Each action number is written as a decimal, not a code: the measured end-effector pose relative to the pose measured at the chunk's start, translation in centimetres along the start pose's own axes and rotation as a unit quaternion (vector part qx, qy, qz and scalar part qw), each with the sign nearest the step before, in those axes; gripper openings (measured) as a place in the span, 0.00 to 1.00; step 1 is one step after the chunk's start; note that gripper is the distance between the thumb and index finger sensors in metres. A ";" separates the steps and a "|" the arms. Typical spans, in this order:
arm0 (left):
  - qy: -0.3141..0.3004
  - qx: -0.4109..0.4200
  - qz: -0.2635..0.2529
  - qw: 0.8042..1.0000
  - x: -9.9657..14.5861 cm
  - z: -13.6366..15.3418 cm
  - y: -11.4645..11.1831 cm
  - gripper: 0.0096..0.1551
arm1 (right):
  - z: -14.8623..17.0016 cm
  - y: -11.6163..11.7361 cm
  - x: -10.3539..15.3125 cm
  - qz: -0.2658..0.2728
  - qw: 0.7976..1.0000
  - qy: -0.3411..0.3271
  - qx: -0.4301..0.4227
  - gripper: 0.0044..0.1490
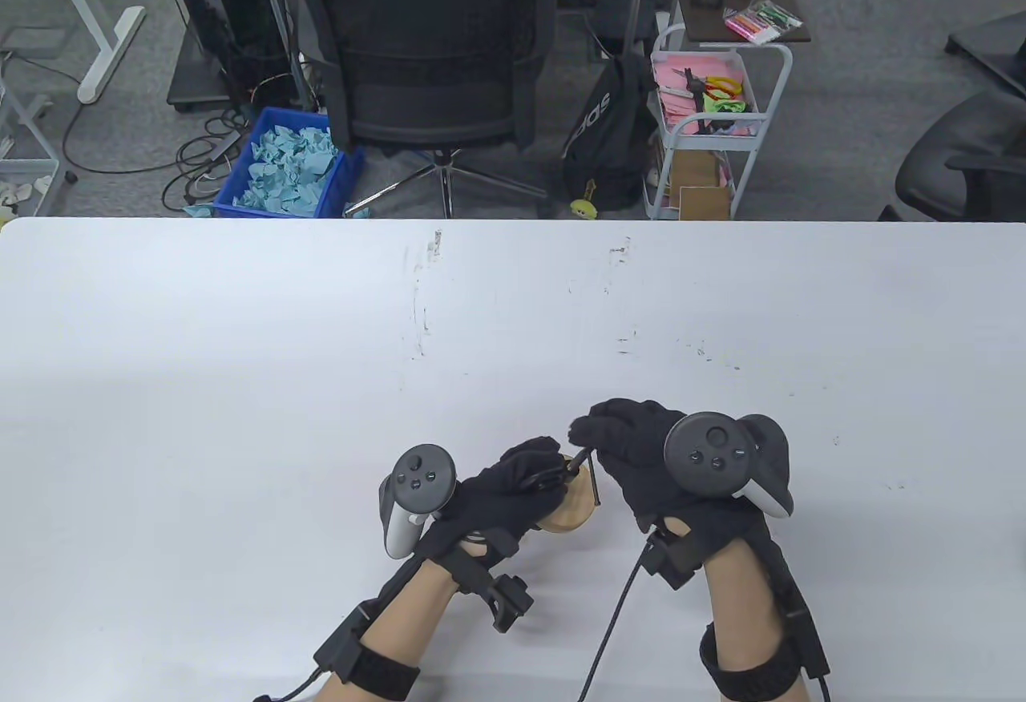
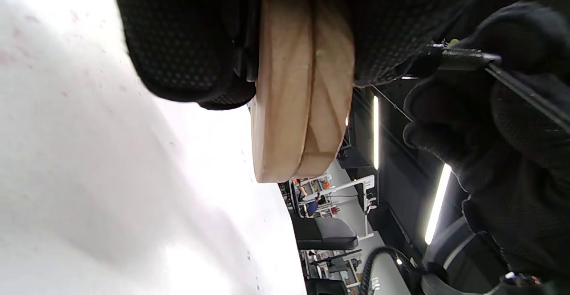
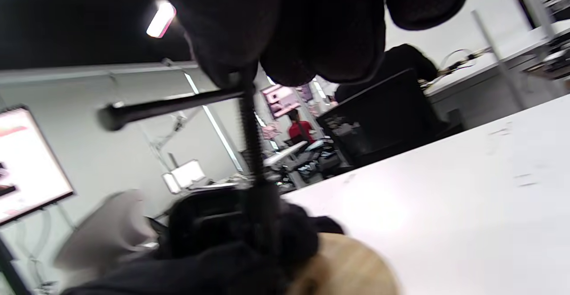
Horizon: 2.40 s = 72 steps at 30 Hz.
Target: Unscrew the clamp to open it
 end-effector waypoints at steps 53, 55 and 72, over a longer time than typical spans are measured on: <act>0.008 -0.024 -0.012 1.000 0.0 0.3 0.8 0.23 | -0.9 1.7 -0.8 0.040 0.998 -0.047 -0.032 0.27; 0.009 -0.028 -0.016 0.999 0.1 0.3 1.0 0.23 | -0.6 1.4 -0.6 0.045 0.998 -0.028 -0.017 0.30; 0.006 -0.012 0.010 1.000 0.0 0.3 0.5 0.23 | -0.8 1.9 -0.9 0.027 0.998 -0.031 0.038 0.28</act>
Point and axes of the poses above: the tracker on the back of each hand, its own z axis roughly to the little-finger side, its own x axis roughly from the fingertips to the wrist, y = z × x, the point moved 2 cm from there along -x, roughly from the wrist to the fingertips, and after that the axes turned 3 degrees about -z, right-handed, at the moved point
